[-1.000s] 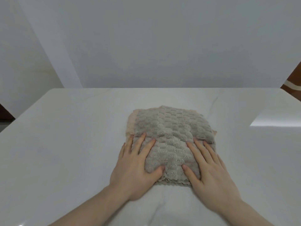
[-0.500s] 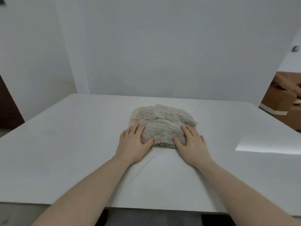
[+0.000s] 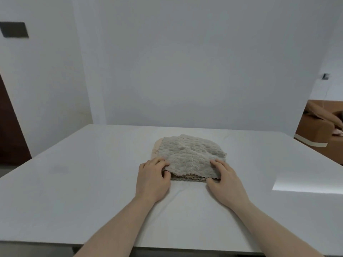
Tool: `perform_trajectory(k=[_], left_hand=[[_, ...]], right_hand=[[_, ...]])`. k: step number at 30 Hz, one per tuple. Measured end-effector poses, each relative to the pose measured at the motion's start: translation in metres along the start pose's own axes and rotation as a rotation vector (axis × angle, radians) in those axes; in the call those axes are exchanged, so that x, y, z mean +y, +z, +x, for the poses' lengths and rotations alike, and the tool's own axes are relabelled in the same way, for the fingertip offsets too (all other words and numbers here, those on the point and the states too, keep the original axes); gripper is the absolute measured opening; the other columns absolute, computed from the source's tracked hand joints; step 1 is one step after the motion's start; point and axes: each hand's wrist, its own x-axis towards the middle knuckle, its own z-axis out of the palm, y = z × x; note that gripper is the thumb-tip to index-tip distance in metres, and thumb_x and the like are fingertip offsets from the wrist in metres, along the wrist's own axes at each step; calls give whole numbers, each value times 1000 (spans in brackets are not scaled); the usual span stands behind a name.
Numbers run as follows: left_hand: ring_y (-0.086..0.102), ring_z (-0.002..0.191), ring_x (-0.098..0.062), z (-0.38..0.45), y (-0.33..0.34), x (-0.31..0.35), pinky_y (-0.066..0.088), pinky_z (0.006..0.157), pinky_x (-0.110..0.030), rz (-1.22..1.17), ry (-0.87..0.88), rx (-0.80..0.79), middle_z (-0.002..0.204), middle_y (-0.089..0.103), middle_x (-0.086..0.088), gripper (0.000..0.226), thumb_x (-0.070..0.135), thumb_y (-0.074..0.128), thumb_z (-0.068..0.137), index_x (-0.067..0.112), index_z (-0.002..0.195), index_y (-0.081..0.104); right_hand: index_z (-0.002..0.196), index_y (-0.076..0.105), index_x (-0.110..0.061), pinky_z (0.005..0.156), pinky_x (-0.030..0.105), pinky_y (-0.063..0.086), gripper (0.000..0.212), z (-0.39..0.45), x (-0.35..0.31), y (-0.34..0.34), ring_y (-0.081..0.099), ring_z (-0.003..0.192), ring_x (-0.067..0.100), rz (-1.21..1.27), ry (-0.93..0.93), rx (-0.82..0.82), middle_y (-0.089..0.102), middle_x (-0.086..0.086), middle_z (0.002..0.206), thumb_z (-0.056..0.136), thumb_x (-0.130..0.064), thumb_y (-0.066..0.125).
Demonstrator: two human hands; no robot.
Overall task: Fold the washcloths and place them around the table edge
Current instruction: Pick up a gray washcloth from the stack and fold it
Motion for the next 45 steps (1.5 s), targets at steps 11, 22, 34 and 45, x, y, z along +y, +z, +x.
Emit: perform_trajectory(k=[11, 22, 34, 45], left_hand=[[56, 98, -10, 0, 1, 0, 36, 92, -33, 12, 13, 96, 111, 60, 19, 22, 28, 46, 98, 32, 99, 68], [66, 92, -21, -3, -1, 0, 49, 80, -29, -215, 22, 147, 108, 75, 7, 30, 9, 53, 100, 27, 116, 69], [66, 95, -17, -36, -42, 16, 50, 81, -29, -135, -17, 149, 104, 73, 11, 22, 28, 52, 103, 37, 115, 69], [59, 86, -19, -2, -151, 40, 42, 69, -32, -35, 96, 216, 81, 60, 6, 13, 37, 58, 98, 35, 99, 71]], right_hand=[[120, 63, -28, 96, 23, 39, 44, 2, 9, 5, 50, 117, 15, 8, -47, 108, 58, -14, 123, 79, -11, 60], [111, 68, -26, 86, 26, 44, 26, 2, 12, -2, 55, 101, 10, 163, -57, 317, 60, -17, 102, 97, -11, 52], [110, 69, -26, 85, 33, 50, 35, -26, -3, -21, 57, 95, 11, 229, -111, 379, 62, -15, 100, 91, 0, 57], [94, 69, -28, 75, 21, 45, 19, -30, -61, -103, 60, 88, -1, 367, -121, 462, 67, -14, 91, 95, -12, 58]])
